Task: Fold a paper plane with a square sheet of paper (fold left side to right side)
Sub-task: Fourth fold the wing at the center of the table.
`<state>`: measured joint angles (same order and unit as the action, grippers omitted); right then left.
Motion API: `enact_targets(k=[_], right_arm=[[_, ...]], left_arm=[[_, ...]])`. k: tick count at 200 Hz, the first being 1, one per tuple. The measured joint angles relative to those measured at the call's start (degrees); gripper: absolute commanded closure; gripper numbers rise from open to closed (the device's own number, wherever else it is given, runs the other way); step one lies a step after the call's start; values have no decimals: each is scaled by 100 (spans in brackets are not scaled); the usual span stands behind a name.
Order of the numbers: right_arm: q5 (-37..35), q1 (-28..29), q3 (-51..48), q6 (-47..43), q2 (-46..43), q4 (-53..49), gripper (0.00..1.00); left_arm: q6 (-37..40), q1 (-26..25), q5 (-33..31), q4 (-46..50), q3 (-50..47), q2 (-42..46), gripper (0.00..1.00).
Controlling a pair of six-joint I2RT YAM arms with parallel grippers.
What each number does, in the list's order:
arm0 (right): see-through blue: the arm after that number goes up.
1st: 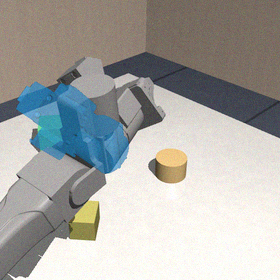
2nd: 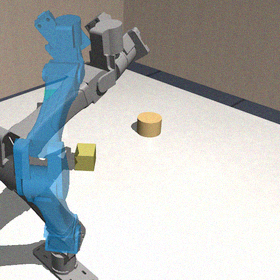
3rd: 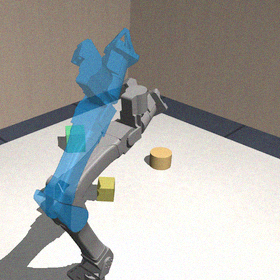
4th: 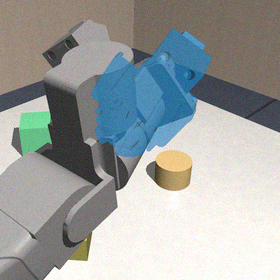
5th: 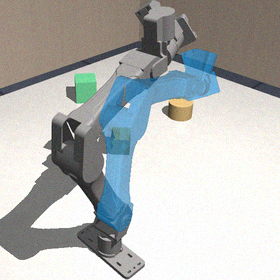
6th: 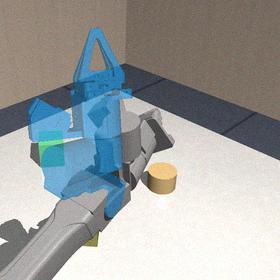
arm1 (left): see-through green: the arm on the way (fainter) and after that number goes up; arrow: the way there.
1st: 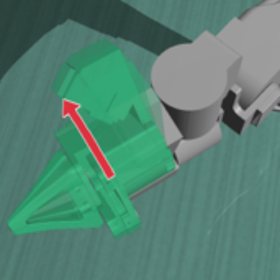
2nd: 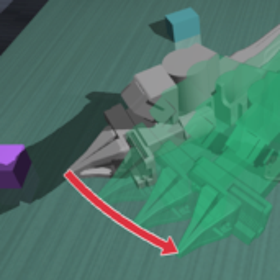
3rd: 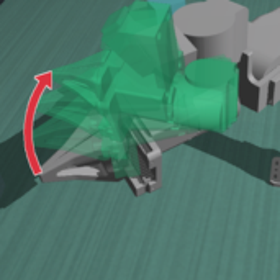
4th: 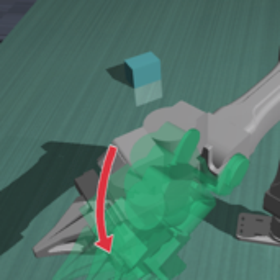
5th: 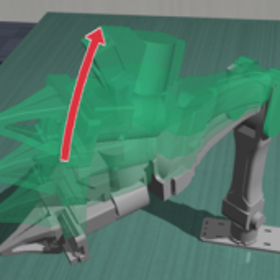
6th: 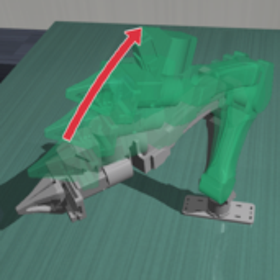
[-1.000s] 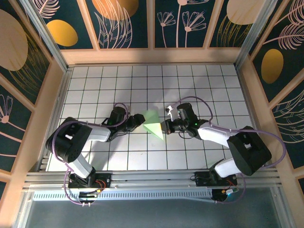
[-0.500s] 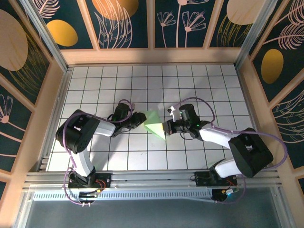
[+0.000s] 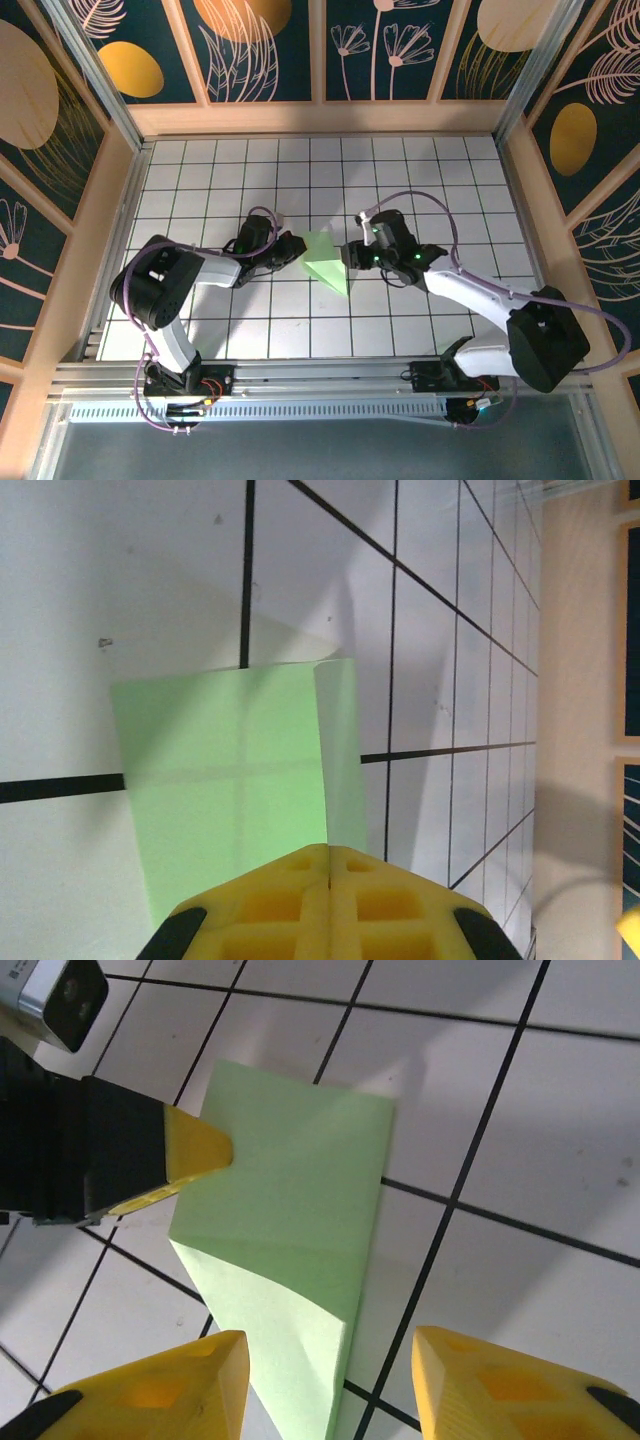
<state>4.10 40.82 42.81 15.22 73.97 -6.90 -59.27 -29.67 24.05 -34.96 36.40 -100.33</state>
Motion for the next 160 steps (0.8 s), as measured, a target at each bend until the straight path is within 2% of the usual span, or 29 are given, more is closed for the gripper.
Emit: enact_targets(k=[32,68,111,160], right_arm=[[-1270,1141,560,190,420,-649,52],[-2332,1950,964,503,1447,-1189,45],[-3018,2341,1399,664,2350,-1521,45],[-3429,2472,1652,682,2861,-1609,46]], left_arm=[[-2,0,17,50,0,79,100],[-4,0,72,125,0,79,100],[-4,-9,105,223,2,79,100],[-2,-13,103,313,7,133,100]])
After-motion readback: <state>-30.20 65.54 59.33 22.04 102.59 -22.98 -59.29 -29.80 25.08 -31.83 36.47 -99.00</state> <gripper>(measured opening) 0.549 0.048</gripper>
